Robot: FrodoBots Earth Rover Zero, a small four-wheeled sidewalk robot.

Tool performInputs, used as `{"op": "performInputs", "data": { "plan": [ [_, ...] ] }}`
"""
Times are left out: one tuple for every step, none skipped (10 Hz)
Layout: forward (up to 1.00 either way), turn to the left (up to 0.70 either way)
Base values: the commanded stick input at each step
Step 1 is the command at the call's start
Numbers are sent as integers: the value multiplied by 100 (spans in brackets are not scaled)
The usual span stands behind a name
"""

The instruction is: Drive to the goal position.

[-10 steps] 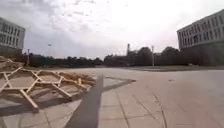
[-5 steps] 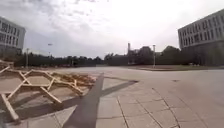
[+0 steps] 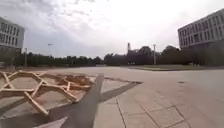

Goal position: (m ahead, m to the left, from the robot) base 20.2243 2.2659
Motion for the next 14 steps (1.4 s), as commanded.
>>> {"op": "performInputs", "data": {
  "plan": [
    [70, 0],
    [70, 0],
    [70, 0],
    [70, 0],
    [70, 0],
    [70, 0],
    [70, 0],
    [70, 0],
    [70, 0],
    [70, -1],
    [70, -7],
    [70, 0],
    [70, 0],
    [70, 0]
  ]
}}
